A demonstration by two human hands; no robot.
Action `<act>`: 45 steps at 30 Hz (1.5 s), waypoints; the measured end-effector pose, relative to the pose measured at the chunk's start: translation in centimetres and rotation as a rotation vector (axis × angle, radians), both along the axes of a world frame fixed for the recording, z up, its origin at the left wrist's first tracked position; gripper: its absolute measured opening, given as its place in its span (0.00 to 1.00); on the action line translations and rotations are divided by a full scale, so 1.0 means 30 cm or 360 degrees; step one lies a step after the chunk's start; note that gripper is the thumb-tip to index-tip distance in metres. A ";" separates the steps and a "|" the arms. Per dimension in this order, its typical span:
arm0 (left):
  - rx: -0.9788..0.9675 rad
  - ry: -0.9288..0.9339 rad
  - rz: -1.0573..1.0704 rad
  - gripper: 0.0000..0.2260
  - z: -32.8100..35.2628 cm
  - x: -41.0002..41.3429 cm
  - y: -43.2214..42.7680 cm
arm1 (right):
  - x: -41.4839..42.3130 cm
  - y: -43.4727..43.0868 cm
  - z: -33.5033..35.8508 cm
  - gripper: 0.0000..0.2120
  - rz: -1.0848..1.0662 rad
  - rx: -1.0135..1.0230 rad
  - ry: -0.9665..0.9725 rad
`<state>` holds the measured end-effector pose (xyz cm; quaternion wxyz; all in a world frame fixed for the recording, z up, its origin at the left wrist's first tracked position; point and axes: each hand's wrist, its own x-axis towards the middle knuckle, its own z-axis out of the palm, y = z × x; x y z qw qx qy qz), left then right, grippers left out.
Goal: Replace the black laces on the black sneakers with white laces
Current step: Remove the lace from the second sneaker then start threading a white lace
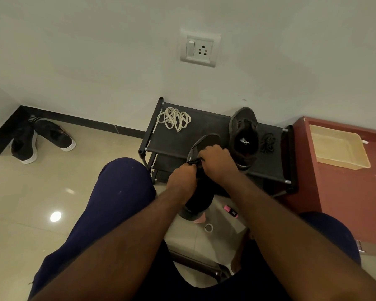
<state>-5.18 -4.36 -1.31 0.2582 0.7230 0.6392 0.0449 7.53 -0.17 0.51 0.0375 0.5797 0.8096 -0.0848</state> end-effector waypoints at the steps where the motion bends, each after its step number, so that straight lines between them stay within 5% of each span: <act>1: -0.0007 0.0002 -0.0002 0.11 0.002 0.000 -0.002 | 0.000 -0.001 0.001 0.13 -0.0005 -0.0012 -0.0041; 7: -0.0041 0.0018 -0.0015 0.11 0.008 0.000 0.000 | 0.000 0.004 0.026 0.10 -0.0030 0.0011 -0.0179; 10: -0.0006 0.0017 -0.0024 0.11 0.013 -0.001 0.000 | 0.005 -0.003 0.012 0.08 -0.0151 0.0219 0.0021; 16: -0.0004 0.0002 -0.0016 0.13 0.011 -0.003 0.010 | -0.020 -0.060 0.006 0.04 -0.1125 0.0650 0.1319; 20: -0.0025 0.0003 -0.0013 0.14 0.007 -0.001 0.009 | -0.062 -0.022 0.072 0.05 -0.1756 0.0528 0.2437; 22: -0.0041 -0.0008 -0.0014 0.14 0.005 -0.006 0.009 | -0.068 -0.003 0.089 0.07 -0.1865 0.0333 0.2703; 24: -0.0045 -0.0011 -0.0014 0.14 0.001 -0.009 0.009 | -0.063 0.004 0.089 0.05 -0.1739 0.0159 0.2380; 28: -0.0041 -0.0002 -0.0003 0.13 -0.002 -0.004 0.011 | 0.001 0.006 0.036 0.03 -0.1030 -0.0046 0.1121; 31: -0.0044 -0.0008 0.0019 0.12 -0.003 -0.001 0.013 | 0.026 -0.006 0.005 0.07 -0.0576 -0.0219 0.0503; 40: -0.0120 0.0038 -0.0014 0.13 0.000 0.003 0.004 | -0.006 0.037 0.021 0.06 -0.0361 -0.0342 0.0068; 45: -0.0095 0.0017 -0.0033 0.13 0.004 -0.008 -0.003 | -0.016 0.051 0.049 0.09 -0.0158 -0.0058 -0.0060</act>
